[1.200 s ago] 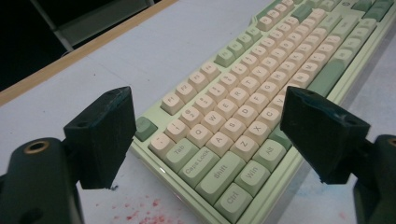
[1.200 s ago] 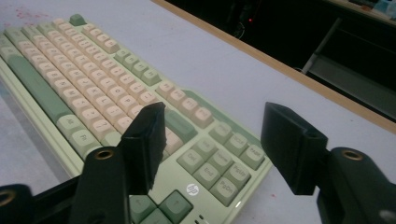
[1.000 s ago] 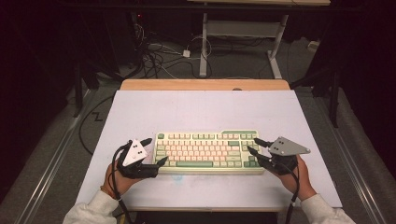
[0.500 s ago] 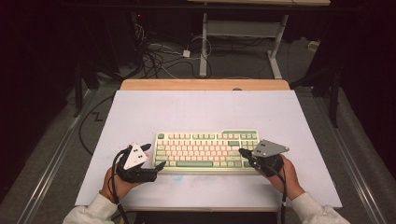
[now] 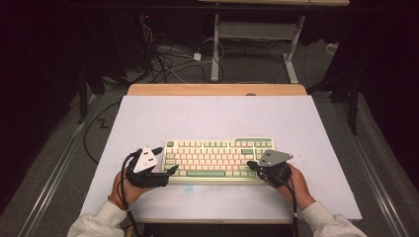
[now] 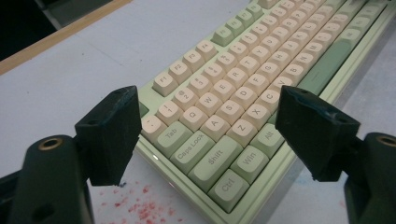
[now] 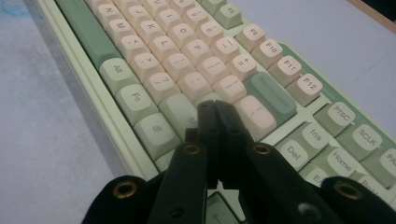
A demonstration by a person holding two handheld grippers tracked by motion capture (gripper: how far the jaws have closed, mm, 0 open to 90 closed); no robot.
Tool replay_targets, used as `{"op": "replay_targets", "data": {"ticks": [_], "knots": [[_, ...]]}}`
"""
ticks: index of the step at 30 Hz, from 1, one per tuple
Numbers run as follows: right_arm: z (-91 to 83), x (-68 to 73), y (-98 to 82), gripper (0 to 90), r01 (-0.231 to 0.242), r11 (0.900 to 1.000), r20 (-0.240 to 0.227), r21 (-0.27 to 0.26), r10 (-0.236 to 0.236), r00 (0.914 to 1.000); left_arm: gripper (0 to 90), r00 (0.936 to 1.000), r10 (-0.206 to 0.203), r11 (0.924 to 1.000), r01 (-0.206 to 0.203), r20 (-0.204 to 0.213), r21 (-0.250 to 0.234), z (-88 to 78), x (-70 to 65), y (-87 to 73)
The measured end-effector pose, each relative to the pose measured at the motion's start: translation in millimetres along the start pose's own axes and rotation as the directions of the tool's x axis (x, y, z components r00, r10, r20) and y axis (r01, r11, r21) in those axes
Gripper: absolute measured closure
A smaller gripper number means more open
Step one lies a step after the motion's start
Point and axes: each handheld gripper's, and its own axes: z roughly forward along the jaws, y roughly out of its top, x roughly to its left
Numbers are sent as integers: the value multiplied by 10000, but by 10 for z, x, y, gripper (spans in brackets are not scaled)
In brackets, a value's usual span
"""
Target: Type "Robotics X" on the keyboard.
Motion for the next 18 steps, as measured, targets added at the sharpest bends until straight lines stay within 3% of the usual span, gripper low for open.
{"op": "replay_targets", "data": {"ticks": [1,3,4,5,6,7,10,15,18], "knots": [[5,7,1,900,-58,10000,1,7,58,10000,290,10000,0,10000,0,0,0,0,0,0],[12,9,7,900,-9,10000,6,16,9,10000,310,9999,107,9999,-107,46,81,18,-4,19],[15,12,8,900,2,10000,12,28,-2,10000,369,9999,85,9999,-86,124,72,21,0,28],[19,18,6,900,-28,10000,-19,66,29,10000,487,9996,114,9999,-115,245,34,22,7,37],[30,23,2,900,46,9999,-36,148,-45,10000,501,9994,140,9999,-142,305,61,24,14,50],[37,37,-6,900,50,9999,13,96,-50,10000,593,9992,145,9999,-148,381,83,27,21,65],[31,43,1,900,60,9998,8,165,-60,10000,745,9984,95,9999,-101,566,99,53,35,119],[36,43,-8,900,65,9999,29,111,-66,10000,876,9979,199,9992,-220,623,326,116,36,179],[36,43,-12,900,72,9999,29,88,-72,10000,877,9967,286,9979,-329,763,552,189,32,231]]}}
